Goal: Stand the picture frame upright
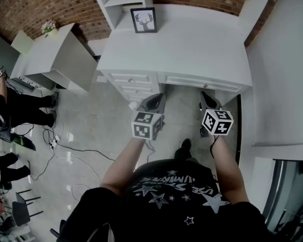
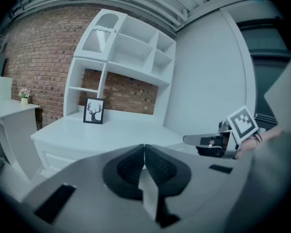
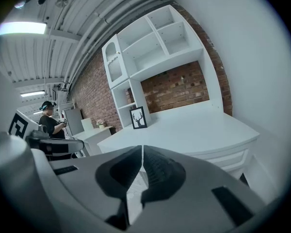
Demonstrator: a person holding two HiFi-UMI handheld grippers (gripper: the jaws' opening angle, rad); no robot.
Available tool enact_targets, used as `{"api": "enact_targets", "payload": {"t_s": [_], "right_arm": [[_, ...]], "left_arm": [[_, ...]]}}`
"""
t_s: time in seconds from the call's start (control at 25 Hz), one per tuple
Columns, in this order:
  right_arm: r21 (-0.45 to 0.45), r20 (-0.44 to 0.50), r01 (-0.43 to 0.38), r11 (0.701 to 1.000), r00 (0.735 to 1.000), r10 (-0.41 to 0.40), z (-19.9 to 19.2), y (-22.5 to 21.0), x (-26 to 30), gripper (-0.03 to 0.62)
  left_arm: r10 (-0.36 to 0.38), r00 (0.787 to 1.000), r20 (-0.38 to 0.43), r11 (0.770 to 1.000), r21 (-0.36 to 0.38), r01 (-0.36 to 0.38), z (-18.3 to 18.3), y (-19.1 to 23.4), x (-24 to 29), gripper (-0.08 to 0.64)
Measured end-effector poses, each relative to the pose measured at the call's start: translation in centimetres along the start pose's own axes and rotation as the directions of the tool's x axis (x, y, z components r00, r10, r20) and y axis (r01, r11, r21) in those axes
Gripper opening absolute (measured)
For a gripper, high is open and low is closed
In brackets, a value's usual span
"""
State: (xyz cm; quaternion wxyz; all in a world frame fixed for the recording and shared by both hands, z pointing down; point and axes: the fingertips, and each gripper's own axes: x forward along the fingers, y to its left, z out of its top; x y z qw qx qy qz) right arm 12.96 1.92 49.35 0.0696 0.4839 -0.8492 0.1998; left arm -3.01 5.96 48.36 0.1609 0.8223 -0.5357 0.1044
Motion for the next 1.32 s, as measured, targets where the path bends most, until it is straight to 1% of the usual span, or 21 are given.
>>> {"api": "enact_targets", "payload": {"t_s": [0.24, 0.56, 0.84, 1.0, 1.08, 1.2, 1.32], "right_arm": [[-0.011, 0.008, 0.003, 1.0, 1.0, -0.003, -0.7, 2.5, -1.9, 0.021], [-0.012, 0.019, 0.03, 0.999, 0.999, -0.029, -2.4, 4.6, -5.6, 0.02], [-0.019, -0.01, 0.053, 0.998, 0.999, -0.053, -4.8, 5.8, -9.3, 0.018], [-0.009, -0.001, 0.067, 0.998, 0.998, -0.067, -5.4, 6.2, -10.6, 0.018], [0.0, 0.006, 0.073, 0.997, 0.997, -0.073, -5.6, 6.6, -11.1, 0.018], [0.001, 0.004, 0.066, 0.998, 0.998, -0.066, -6.0, 7.5, -11.7, 0.017], [-0.011, -0.012, 0.047, 0.999, 0.999, -0.047, -6.7, 8.8, -11.8, 0.015]], "left_arm": [[0.0, 1.0, 0.014, 1.0, 0.003, 0.0, -0.3, 0.2, -2.9, 0.019], [-0.01, 1.0, 0.021, 1.0, -0.001, 0.01, -1.9, -0.7, -6.8, 0.019], [-0.035, 0.999, 0.008, 0.999, 0.001, 0.035, -3.5, -2.6, -9.5, 0.018], [-0.044, 0.999, 0.002, 0.999, 0.006, 0.044, -4.4, -3.2, -10.7, 0.019], [-0.041, 0.999, 0.002, 0.999, -0.004, 0.041, -4.6, -3.2, -11.4, 0.019], [-0.041, 0.999, 0.014, 0.999, -0.011, 0.041, -4.7, -3.1, -12.3, 0.018], [-0.038, 0.999, 0.027, 0.999, 0.004, 0.038, -4.8, -2.8, -13.0, 0.018]]}}
